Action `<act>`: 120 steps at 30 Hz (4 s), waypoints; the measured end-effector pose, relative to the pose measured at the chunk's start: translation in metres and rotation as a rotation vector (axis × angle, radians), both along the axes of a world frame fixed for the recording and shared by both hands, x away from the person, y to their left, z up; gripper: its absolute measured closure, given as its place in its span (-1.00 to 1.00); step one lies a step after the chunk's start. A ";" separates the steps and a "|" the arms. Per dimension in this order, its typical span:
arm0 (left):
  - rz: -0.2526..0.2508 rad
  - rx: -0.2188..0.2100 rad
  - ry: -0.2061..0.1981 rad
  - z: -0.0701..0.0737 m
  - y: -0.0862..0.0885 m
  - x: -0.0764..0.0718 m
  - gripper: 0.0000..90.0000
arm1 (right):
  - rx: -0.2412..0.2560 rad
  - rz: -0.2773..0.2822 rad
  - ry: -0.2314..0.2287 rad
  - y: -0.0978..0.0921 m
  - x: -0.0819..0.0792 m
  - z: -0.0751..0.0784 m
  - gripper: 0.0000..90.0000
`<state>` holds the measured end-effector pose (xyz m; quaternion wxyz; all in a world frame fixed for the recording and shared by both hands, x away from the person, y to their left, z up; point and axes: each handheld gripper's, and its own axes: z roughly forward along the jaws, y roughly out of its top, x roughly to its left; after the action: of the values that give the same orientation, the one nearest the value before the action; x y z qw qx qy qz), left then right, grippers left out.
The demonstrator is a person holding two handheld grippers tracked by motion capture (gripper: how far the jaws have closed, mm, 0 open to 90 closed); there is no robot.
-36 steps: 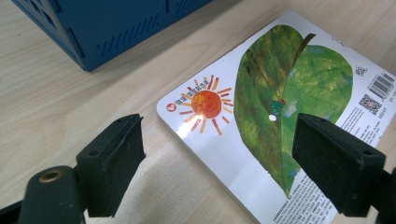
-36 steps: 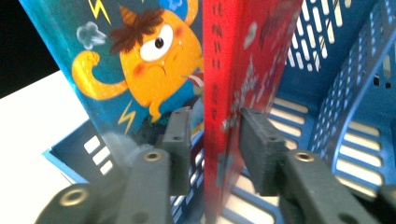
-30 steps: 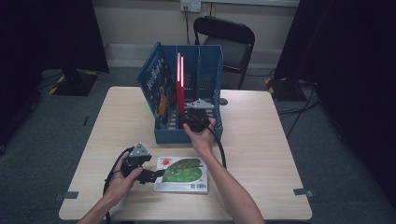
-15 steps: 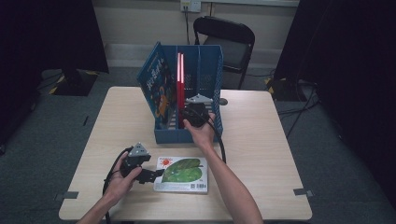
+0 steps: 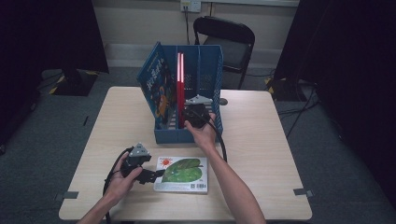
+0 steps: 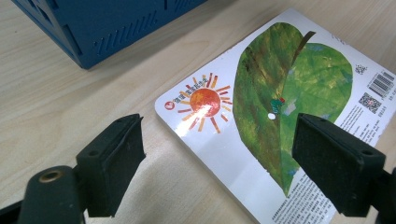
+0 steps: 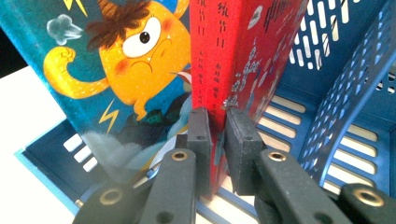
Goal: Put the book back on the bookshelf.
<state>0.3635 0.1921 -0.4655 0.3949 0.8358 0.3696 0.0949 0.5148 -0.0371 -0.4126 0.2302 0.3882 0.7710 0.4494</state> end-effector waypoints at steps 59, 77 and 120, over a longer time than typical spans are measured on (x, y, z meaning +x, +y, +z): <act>0.024 0.018 0.065 -0.020 -0.012 0.012 -0.34 | -0.085 0.197 0.219 -0.092 -0.149 -0.062 -0.41; 0.035 -0.008 0.054 -0.025 -0.018 0.018 -0.49 | -0.025 0.228 0.278 -0.085 -0.152 -0.082 -0.66; 0.105 -0.169 0.121 -0.022 -0.008 0.032 -0.23 | -0.076 0.310 0.294 -0.086 -0.166 -0.078 -0.75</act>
<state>0.3951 0.1842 -0.4871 0.4354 0.7831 0.4428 0.0332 0.3490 -0.1235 -0.4905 0.0581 0.3175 0.8630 0.3886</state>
